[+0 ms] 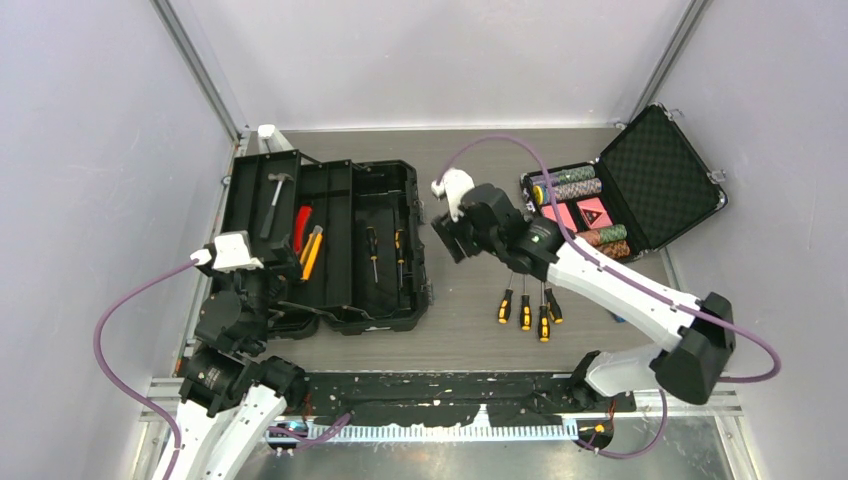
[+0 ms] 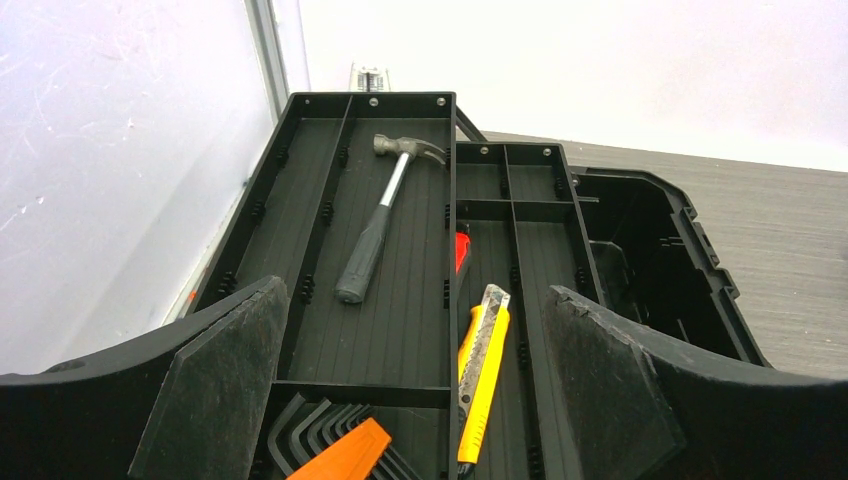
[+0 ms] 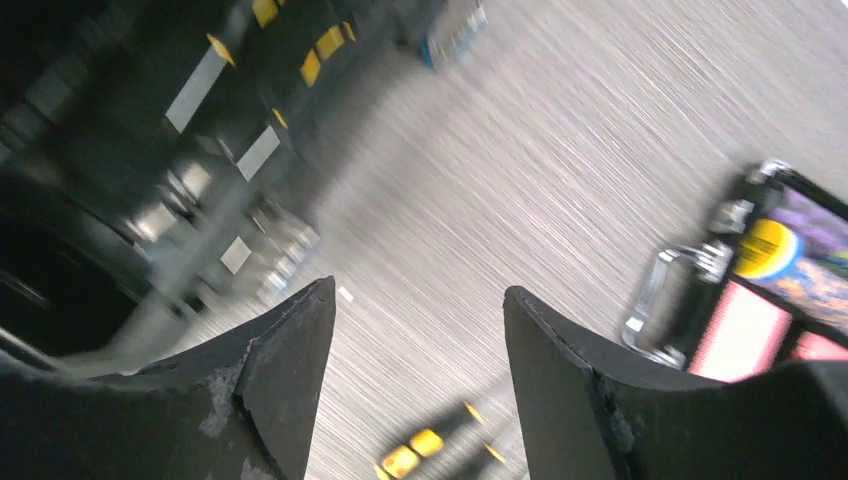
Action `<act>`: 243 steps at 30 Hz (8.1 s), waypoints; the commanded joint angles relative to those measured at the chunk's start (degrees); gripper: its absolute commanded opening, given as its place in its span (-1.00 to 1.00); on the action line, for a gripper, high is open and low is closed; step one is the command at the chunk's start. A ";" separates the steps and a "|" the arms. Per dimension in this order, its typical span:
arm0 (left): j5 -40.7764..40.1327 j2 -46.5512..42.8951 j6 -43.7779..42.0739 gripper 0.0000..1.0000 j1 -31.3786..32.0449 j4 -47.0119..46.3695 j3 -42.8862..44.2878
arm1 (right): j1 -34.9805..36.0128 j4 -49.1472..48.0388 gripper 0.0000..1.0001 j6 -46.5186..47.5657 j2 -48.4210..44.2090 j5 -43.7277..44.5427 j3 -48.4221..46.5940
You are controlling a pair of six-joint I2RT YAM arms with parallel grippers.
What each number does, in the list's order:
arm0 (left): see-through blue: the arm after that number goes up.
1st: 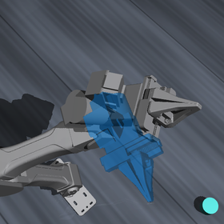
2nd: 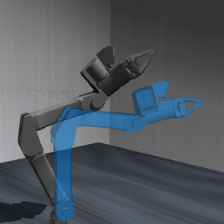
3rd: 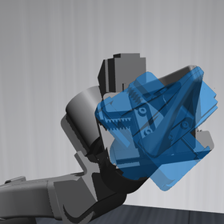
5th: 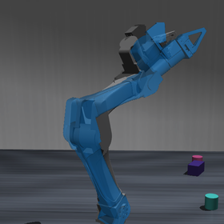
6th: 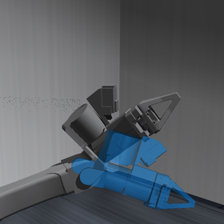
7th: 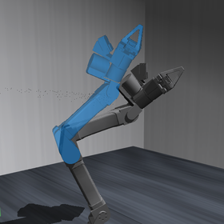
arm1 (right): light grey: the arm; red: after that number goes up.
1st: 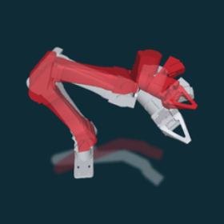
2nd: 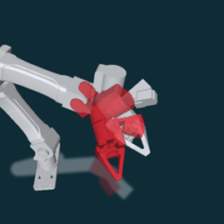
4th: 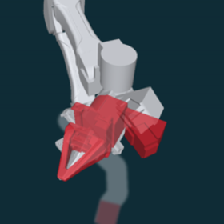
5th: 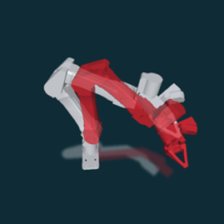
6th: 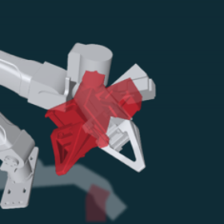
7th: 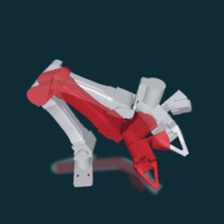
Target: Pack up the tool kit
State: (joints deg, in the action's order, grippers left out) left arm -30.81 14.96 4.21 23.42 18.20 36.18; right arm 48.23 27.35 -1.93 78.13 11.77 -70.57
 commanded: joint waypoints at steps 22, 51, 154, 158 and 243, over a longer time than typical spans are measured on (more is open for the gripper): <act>0.21 -0.56 0.01 0.99 -0.39 -3.43 -0.40 | 0.57 22.58 0.43 38.26 3.62 4.37 15.98; 0.57 -0.11 0.01 0.99 -0.40 -3.51 -0.57 | -3.66 0.40 -0.25 39.68 18.83 -1.17 17.65; -2.50 -2.22 -2.00 0.98 -0.40 -9.63 -5.60 | -17.71 19.28 0.69 -24.91 -9.85 -7.10 27.29; -2.92 -1.97 -2.27 0.98 -0.39 -10.42 -6.23 | -19.18 16.85 0.68 -25.03 -5.26 -10.16 27.84; -0.66 -3.49 -3.25 0.98 -0.39 -10.90 -5.97 | -19.22 6.47 0.34 33.48 25.16 -23.13 0.91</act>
State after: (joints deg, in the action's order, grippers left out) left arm -32.10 12.53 0.97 23.33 10.04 29.65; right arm 27.81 33.93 28.21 101.86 -12.08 -68.29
